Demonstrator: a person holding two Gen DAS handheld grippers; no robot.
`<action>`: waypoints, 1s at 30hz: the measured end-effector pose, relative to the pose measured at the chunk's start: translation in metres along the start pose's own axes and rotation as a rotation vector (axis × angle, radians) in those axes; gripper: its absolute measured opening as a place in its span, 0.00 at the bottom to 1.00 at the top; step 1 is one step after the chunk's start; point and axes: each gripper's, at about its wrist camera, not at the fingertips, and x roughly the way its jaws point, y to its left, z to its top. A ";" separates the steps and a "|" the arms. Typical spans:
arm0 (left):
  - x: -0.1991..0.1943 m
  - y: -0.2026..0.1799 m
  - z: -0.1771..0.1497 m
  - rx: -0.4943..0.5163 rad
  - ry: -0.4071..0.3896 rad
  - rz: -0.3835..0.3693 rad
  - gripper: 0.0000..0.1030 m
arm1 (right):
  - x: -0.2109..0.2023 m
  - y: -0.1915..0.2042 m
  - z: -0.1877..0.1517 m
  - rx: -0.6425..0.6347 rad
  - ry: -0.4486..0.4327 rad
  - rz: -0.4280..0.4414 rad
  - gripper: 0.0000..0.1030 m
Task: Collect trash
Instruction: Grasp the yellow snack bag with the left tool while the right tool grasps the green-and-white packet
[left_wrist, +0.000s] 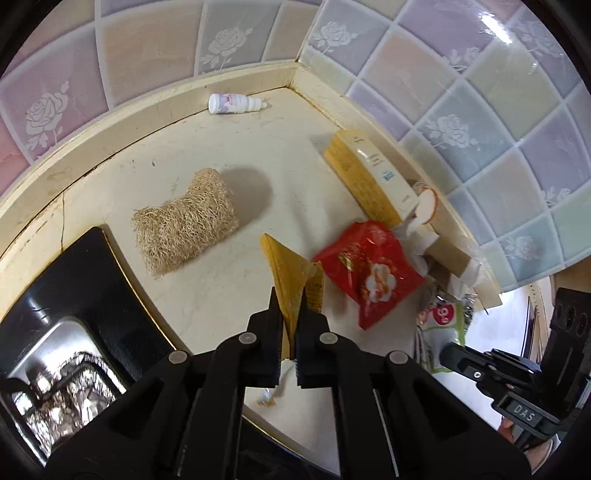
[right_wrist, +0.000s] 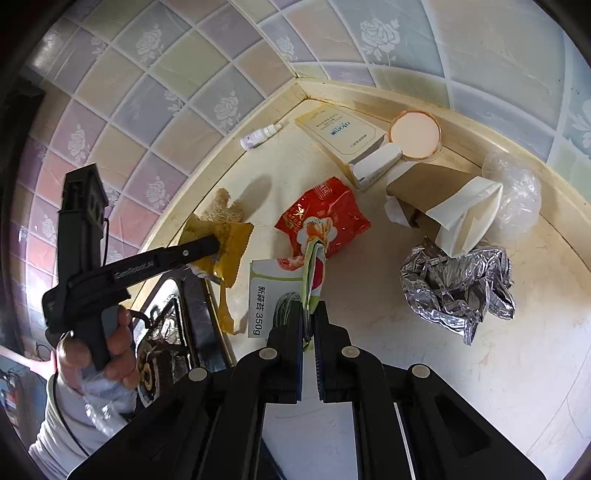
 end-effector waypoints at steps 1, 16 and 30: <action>-0.006 -0.004 -0.002 0.004 -0.005 0.000 0.02 | -0.003 0.001 -0.001 -0.002 -0.002 0.003 0.05; -0.099 -0.081 -0.091 0.057 -0.075 0.076 0.02 | -0.096 0.011 -0.046 -0.133 -0.043 0.058 0.05; -0.156 -0.192 -0.234 0.086 -0.196 0.148 0.02 | -0.213 -0.026 -0.144 -0.279 -0.071 0.102 0.05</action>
